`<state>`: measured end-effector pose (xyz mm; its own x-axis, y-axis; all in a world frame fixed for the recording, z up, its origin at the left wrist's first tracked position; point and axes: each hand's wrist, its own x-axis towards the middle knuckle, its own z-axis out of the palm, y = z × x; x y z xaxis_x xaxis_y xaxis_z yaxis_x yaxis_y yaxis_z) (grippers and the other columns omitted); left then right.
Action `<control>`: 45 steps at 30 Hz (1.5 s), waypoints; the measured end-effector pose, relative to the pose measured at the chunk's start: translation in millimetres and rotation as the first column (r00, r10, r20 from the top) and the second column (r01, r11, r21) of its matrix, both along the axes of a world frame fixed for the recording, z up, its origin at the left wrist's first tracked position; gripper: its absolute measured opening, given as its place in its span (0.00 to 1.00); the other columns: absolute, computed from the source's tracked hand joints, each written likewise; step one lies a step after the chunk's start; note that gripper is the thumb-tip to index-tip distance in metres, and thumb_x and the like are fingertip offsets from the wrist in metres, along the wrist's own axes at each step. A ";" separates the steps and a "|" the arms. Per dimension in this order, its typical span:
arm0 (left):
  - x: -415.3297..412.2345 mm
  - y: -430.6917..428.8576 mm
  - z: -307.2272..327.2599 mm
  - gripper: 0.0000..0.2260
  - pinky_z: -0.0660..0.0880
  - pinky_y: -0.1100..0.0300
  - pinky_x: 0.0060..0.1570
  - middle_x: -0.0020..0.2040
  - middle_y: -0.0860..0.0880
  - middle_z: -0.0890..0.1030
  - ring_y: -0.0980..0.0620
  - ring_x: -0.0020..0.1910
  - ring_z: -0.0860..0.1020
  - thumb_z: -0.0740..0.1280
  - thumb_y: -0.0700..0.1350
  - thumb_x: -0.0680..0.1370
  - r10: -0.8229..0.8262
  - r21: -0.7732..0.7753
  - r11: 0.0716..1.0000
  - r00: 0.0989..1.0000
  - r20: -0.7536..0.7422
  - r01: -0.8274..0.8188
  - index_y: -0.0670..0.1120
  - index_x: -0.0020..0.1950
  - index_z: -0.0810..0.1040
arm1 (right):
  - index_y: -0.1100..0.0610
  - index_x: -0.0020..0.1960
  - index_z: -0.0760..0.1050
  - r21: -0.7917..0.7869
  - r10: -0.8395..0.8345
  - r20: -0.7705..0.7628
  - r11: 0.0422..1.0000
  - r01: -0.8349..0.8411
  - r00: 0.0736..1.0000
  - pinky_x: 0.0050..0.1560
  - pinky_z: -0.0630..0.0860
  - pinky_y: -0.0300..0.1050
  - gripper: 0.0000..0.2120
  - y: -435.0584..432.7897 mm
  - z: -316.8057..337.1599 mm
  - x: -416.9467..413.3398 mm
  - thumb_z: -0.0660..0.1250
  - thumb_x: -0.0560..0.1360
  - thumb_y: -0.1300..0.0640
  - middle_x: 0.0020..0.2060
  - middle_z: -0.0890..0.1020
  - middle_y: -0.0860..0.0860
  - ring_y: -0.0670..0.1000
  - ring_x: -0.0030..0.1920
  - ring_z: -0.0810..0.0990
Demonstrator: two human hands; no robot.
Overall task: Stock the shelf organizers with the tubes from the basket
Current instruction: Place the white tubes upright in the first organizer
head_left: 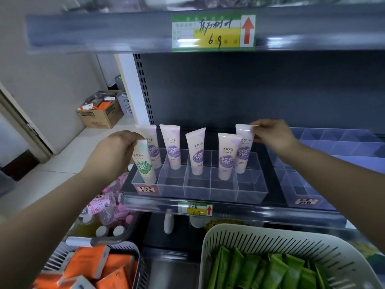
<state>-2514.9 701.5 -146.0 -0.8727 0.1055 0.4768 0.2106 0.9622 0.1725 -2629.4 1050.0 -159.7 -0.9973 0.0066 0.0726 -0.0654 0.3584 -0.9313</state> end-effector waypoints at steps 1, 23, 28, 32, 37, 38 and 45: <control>0.3 0.4 0.0 0.11 0.74 0.51 0.49 0.53 0.42 0.82 0.40 0.50 0.78 0.62 0.35 0.78 0.003 0.002 1.000 1.000 0.006 -0.003 0.42 0.56 0.80 | 0.57 0.48 0.79 0.022 -0.007 -0.004 1.000 0.007 1.000 0.58 0.77 0.51 0.09 0.0 -0.3 -0.2 0.62 0.75 0.65 0.46 0.82 0.56 0.55 0.48 0.81; 13.8 12.4 16.0 0.19 0.73 0.52 0.56 0.64 0.42 0.76 0.41 0.58 0.76 0.64 0.36 0.76 0.093 -0.038 0.995 0.989 0.113 -0.089 0.43 0.67 0.72 | 0.58 0.62 0.75 0.252 0.036 -0.133 0.968 -0.001 0.991 0.63 0.70 0.42 0.15 -5.4 23.6 19.7 0.62 0.76 0.63 0.59 0.79 0.54 0.51 0.59 0.77; 19.7 28.8 27.7 0.20 0.70 0.52 0.60 0.64 0.42 0.75 0.40 0.59 0.75 0.66 0.37 0.75 0.033 -0.072 0.997 0.994 0.105 -0.025 0.41 0.67 0.72 | 0.53 0.65 0.73 0.418 0.060 -0.187 0.908 0.024 0.981 0.56 0.65 0.37 0.18 -0.5 32.9 34.6 0.62 0.75 0.59 0.65 0.74 0.51 0.52 0.62 0.73; 26.7 45.3 35.6 0.21 0.66 0.54 0.65 0.67 0.43 0.72 0.42 0.65 0.71 0.66 0.39 0.75 0.010 -0.092 0.996 0.996 0.087 -0.002 0.42 0.69 0.70 | 0.53 0.67 0.71 0.523 0.121 -0.256 0.852 0.033 0.959 0.59 0.66 0.38 0.20 3.6 39.4 52.5 0.63 0.75 0.58 0.68 0.70 0.51 0.52 0.64 0.72; 42.9 70.8 40.1 0.24 0.64 0.51 0.69 0.70 0.42 0.68 0.42 0.68 0.67 0.67 0.42 0.75 -0.002 -0.108 0.994 0.997 0.071 0.010 0.42 0.70 0.68 | 0.49 0.70 0.66 0.671 0.168 -0.285 0.738 0.072 0.944 0.71 0.59 0.53 0.25 9.3 42.7 80.2 0.64 0.74 0.52 0.73 0.62 0.49 0.51 0.73 0.61; 46.5 76.4 39.8 0.24 0.64 0.50 0.69 0.70 0.42 0.68 0.41 0.68 0.67 0.67 0.43 0.75 -0.002 -0.113 0.994 0.998 0.069 0.010 0.42 0.70 0.68 | 0.48 0.71 0.65 0.693 0.173 -0.285 0.716 0.078 0.943 0.72 0.57 0.53 0.26 10.4 42.2 86.7 0.64 0.74 0.51 0.74 0.60 0.48 0.51 0.74 0.59; 77.7 126.0 22.7 0.29 0.59 0.49 0.71 0.72 0.41 0.64 0.41 0.70 0.63 0.67 0.48 0.74 0.009 -0.086 0.996 0.997 0.077 -0.002 0.43 0.73 0.63 | 0.49 0.74 0.56 0.786 0.252 -0.254 0.616 0.048 0.934 0.73 0.49 0.52 0.32 21.6 32.7 134.5 0.63 0.74 0.47 0.76 0.51 0.48 0.49 0.76 0.48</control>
